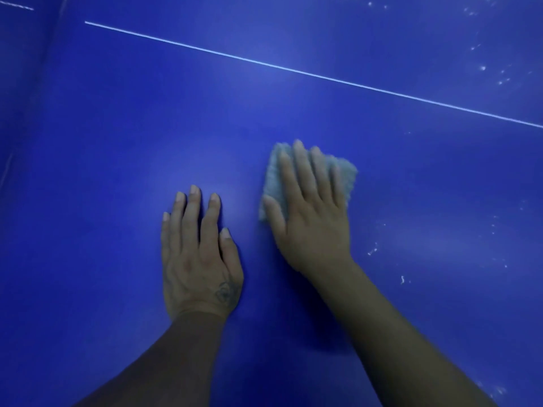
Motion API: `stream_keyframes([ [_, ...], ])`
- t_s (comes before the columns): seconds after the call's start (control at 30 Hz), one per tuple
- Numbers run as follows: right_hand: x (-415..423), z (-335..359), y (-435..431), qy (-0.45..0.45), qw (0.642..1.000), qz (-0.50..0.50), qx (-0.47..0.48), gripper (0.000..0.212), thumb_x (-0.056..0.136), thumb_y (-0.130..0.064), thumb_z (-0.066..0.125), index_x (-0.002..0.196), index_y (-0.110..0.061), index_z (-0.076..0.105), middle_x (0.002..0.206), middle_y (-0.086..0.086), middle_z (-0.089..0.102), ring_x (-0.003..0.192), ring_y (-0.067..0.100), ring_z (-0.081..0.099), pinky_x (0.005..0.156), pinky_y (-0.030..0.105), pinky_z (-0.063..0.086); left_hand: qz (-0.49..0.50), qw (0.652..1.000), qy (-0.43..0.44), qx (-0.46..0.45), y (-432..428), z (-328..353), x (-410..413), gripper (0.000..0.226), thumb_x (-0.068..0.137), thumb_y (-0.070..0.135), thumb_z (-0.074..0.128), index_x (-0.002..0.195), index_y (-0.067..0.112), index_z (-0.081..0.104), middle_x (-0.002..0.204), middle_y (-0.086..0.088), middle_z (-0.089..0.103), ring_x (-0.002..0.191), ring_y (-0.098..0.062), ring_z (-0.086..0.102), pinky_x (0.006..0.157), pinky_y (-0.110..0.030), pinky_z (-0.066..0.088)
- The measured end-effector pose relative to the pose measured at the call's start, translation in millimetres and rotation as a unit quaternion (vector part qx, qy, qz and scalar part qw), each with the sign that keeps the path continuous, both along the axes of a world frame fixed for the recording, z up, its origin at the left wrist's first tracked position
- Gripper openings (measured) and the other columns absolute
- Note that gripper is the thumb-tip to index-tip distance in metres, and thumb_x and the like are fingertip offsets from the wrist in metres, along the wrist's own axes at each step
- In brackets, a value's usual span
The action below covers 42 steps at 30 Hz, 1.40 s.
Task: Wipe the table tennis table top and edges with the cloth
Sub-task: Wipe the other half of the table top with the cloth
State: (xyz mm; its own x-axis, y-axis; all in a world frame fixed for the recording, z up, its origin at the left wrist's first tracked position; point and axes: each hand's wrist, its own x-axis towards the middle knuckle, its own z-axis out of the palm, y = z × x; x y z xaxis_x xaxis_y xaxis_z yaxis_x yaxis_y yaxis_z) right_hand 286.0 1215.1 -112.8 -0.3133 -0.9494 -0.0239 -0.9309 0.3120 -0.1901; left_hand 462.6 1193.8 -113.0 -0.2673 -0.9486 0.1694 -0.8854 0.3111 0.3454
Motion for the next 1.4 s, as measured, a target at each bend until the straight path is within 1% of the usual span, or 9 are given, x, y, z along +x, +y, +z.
stream_keyframes([
  [0.2, -62, -3, -90, 0.039, 0.998, 0.049, 0.027, 0.071, 0.109, -0.061, 0.017, 0.171, -0.027, 0.010, 0.179, -0.004, 0.007, 0.166, 0.020, 0.003, 0.133, 0.042, -0.004, -0.005, 1.000, -0.006, 0.003, 1, 0, 2, 0.051, 0.108, 0.020, 0.046, 0.156, 0.005, 0.053, 0.170, -0.017, 0.040, 0.162, -0.036, 0.030, 0.131, -0.058, 0.023],
  [0.4, -166, 7, -40, 0.010, 0.991, -0.129, 0.025, 0.069, 0.112, -0.053, 0.030, 0.171, -0.020, 0.017, 0.178, 0.006, 0.016, 0.165, 0.032, 0.009, 0.133, 0.052, 0.007, -0.008, 1.000, -0.007, 0.006, 0, 0, 3, 0.051, 0.109, 0.020, 0.044, 0.157, 0.004, 0.051, 0.171, -0.016, 0.038, 0.163, -0.034, 0.026, 0.134, -0.055, 0.018],
  [0.5, -147, 14, 24, 0.004, 0.988, -0.154, 0.025, 0.066, 0.114, -0.047, 0.031, 0.171, -0.018, 0.016, 0.178, 0.007, 0.015, 0.165, 0.034, 0.009, 0.132, 0.057, 0.008, -0.009, 1.000, -0.005, 0.005, -1, 0, 4, 0.051, 0.110, 0.019, 0.044, 0.157, 0.003, 0.051, 0.171, -0.016, 0.038, 0.164, -0.034, 0.026, 0.134, -0.055, 0.018],
  [0.73, -32, 8, 156, -0.011, 0.994, -0.102, 0.038, 0.072, 0.109, -0.051, 0.036, 0.170, -0.018, 0.021, 0.179, 0.002, 0.014, 0.166, 0.028, 0.009, 0.133, 0.055, 0.010, -0.005, 1.000, -0.008, 0.006, -1, -2, 4, 0.051, 0.110, 0.020, 0.043, 0.158, 0.005, 0.050, 0.172, -0.014, 0.036, 0.164, -0.032, 0.024, 0.134, -0.054, 0.017],
  [0.83, -52, 8, 130, -0.008, 0.995, -0.098, 0.024, 0.072, 0.108, -0.053, 0.038, 0.170, -0.019, 0.024, 0.178, 0.003, 0.018, 0.166, 0.029, 0.012, 0.134, 0.051, 0.007, -0.004, 1.000, -0.009, 0.001, 0, -1, 3, 0.051, 0.109, 0.019, 0.044, 0.157, 0.004, 0.051, 0.171, -0.015, 0.038, 0.164, -0.032, 0.026, 0.134, -0.054, 0.018],
  [1.03, -112, -7, 13, 0.027, 0.971, -0.238, -0.002, 0.072, 0.109, -0.056, 0.024, 0.171, -0.021, 0.014, 0.179, 0.004, 0.012, 0.166, 0.029, 0.009, 0.133, 0.050, 0.004, 0.001, 1.000, -0.011, 0.008, 2, 2, 2, 0.051, 0.109, 0.019, 0.046, 0.158, 0.005, 0.051, 0.172, -0.014, 0.037, 0.164, -0.031, 0.025, 0.134, -0.053, 0.018],
  [1.1, -103, -6, -12, 0.037, 0.977, -0.212, 0.005, 0.073, 0.109, -0.058, 0.022, 0.172, -0.024, 0.013, 0.179, 0.001, 0.011, 0.166, 0.028, 0.009, 0.133, 0.050, 0.004, -0.003, 1.000, -0.010, 0.007, 2, 1, 2, 0.051, 0.109, 0.019, 0.046, 0.158, 0.006, 0.051, 0.172, -0.014, 0.037, 0.164, -0.032, 0.025, 0.134, -0.053, 0.018],
  [1.2, -67, -2, -4, 0.048, 0.994, -0.093, 0.009, 0.074, 0.107, -0.061, 0.021, 0.171, -0.024, 0.015, 0.179, -0.001, 0.013, 0.166, 0.026, 0.009, 0.132, 0.052, 0.005, -0.004, 1.000, -0.012, 0.008, 1, 0, 2, 0.052, 0.109, 0.022, 0.044, 0.158, 0.006, 0.050, 0.172, -0.015, 0.036, 0.164, -0.032, 0.025, 0.134, -0.053, 0.017],
  [1.4, 38, -2, 135, -0.049, 0.994, 0.086, -0.038, 0.070, 0.109, -0.051, 0.048, 0.168, -0.018, 0.029, 0.178, 0.002, 0.019, 0.165, 0.028, 0.014, 0.130, 0.061, 0.019, -0.003, 1.000, -0.009, -0.019, 2, 3, 2, 0.050, 0.109, 0.019, 0.050, 0.156, 0.005, 0.053, 0.169, -0.018, 0.041, 0.161, -0.037, 0.031, 0.133, -0.054, 0.020],
])
